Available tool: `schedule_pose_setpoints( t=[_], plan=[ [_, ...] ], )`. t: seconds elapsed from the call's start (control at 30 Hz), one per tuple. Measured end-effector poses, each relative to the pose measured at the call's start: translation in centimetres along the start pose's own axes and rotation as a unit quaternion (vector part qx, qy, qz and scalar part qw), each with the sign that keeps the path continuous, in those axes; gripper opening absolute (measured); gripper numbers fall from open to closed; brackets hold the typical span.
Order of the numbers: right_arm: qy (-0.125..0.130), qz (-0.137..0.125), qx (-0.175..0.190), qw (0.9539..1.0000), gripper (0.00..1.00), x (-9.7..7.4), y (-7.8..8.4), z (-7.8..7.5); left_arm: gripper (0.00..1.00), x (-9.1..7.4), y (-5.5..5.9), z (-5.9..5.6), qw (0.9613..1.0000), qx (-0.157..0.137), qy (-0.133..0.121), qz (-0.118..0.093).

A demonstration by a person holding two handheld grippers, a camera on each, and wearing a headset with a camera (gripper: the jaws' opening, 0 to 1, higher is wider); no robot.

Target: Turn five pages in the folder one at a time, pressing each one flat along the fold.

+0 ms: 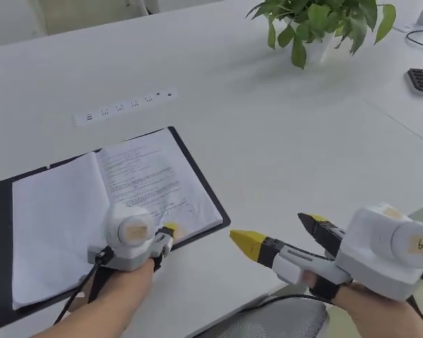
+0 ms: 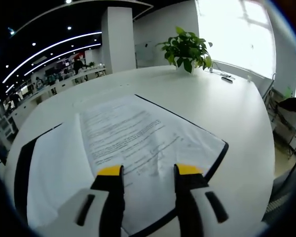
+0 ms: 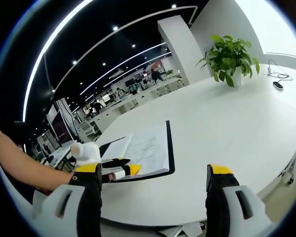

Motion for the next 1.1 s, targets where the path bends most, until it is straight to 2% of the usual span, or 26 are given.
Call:
schedule_pose_setpoints(
  t=[0.17, 0.3, 0.37, 0.67, 0.8, 0.83, 0.87, 0.97, 1.1],
  plan=[
    [0.000, 0.001, 0.000, 1.0000, 0.87, 0.1, 0.0, -0.1, 0.35, -0.1, -0.1, -0.4, 0.9999, 0.008, 0.003, -0.007],
    [0.000, 0.003, -0.002, 1.0000, 0.86, 0.2, -0.1, 0.0, 0.19, -0.1, 0.0, -1.3, 0.9995, 0.027, 0.012, -0.010],
    [0.000, 0.002, -0.003, 1.0000, 0.86, 0.2, -0.1, 0.0, 0.15, -0.1, 0.1, -1.7, 0.9994, 0.029, 0.014, -0.013],
    [-0.001, 0.007, -0.001, 1.0000, 0.86, 0.3, 0.1, -0.2, 0.06, 0.0, 0.0, -1.1, 0.9994, 0.033, 0.008, -0.010],
    [-0.007, 0.010, -0.002, 0.9999, 0.85, 0.7, 0.0, -0.1, 0.02, 0.1, -0.1, -1.0, 0.9999, 0.003, 0.014, -0.008],
    [-0.010, 0.014, -0.003, 0.9999, 0.84, 0.9, -0.1, 0.0, 0.00, 0.1, -0.1, -1.2, 0.9996, -0.010, 0.024, -0.008],
    [-0.015, 0.017, -0.003, 0.9997, 0.83, 1.1, -0.1, 0.0, 0.00, 0.1, -0.2, -1.0, 0.9998, -0.006, 0.018, -0.009],
    [-0.029, 0.027, -0.008, 0.9992, 0.78, 2.1, -0.3, 0.0, 0.00, 0.1, -0.1, -1.0, 0.9989, -0.039, 0.026, -0.006],
    [-0.051, 0.039, -0.006, 0.9979, 0.71, 3.8, -0.8, 0.2, 0.00, 0.1, -0.1, -0.8, 0.9976, -0.060, 0.035, -0.002]
  ],
)
Point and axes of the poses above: the centre of the closed fingertips' face, and the gripper's own axes: x roughly forward along the fingers, z roughly to its left, y roughly out of its underside, the point moved 5 cm from there along -x, roughly backward along the fingers, and after that the axes turned 8 degrees about z, right-handed, at the moved point
